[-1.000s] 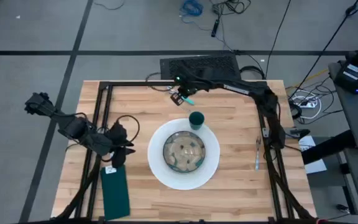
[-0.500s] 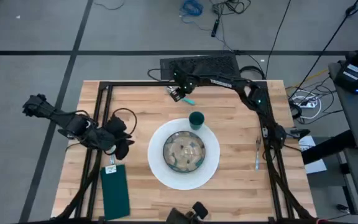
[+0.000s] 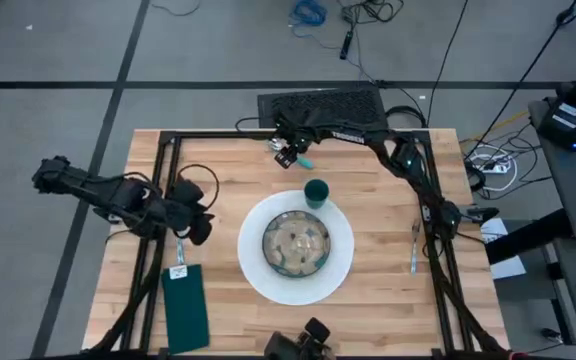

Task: Set table place
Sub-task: Put the blue spoon on the right side of the white table mat

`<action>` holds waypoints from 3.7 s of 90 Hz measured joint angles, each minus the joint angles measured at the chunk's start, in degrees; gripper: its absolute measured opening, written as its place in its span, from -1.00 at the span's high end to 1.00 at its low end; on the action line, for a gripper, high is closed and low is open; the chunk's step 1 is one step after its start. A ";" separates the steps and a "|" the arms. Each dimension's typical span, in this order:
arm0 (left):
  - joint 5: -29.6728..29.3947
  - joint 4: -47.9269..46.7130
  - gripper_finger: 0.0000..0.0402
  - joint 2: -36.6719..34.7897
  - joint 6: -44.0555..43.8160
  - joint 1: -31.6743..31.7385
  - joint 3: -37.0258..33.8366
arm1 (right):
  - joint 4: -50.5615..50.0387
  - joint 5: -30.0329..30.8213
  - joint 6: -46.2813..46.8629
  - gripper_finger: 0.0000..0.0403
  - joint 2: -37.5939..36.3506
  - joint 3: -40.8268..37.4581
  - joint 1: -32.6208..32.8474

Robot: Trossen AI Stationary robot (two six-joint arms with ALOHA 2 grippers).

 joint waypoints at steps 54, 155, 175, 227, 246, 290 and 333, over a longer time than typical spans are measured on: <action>0.25 0.57 0.33 0.07 -0.03 0.54 -0.02 | -3.20 -3.18 -0.67 0.33 2.99 0.02 0.00; -0.03 0.54 0.33 0.04 4.49 0.44 -0.02 | -12.84 4.85 -2.15 0.61 -5.34 -0.02 1.83; 0.03 0.61 0.33 0.05 0.90 0.44 -0.02 | -9.32 1.56 -2.32 0.18 -1.56 -0.02 0.89; 0.52 0.55 0.33 0.04 0.04 0.44 -0.02 | -11.22 -3.13 -4.03 0.40 2.86 0.07 -1.86; 0.60 0.54 0.33 0.05 0.04 0.44 -0.02 | -13.33 -3.98 -5.51 0.82 2.77 0.15 -1.88; 0.89 0.46 0.33 0.04 0.45 0.44 -0.02 | -22.36 -2.68 -7.22 0.82 -4.45 -0.07 1.57; 0.72 0.46 0.33 0.05 0.46 0.44 -0.02 | -30.51 -1.03 4.24 0.82 -23.67 0.02 2.37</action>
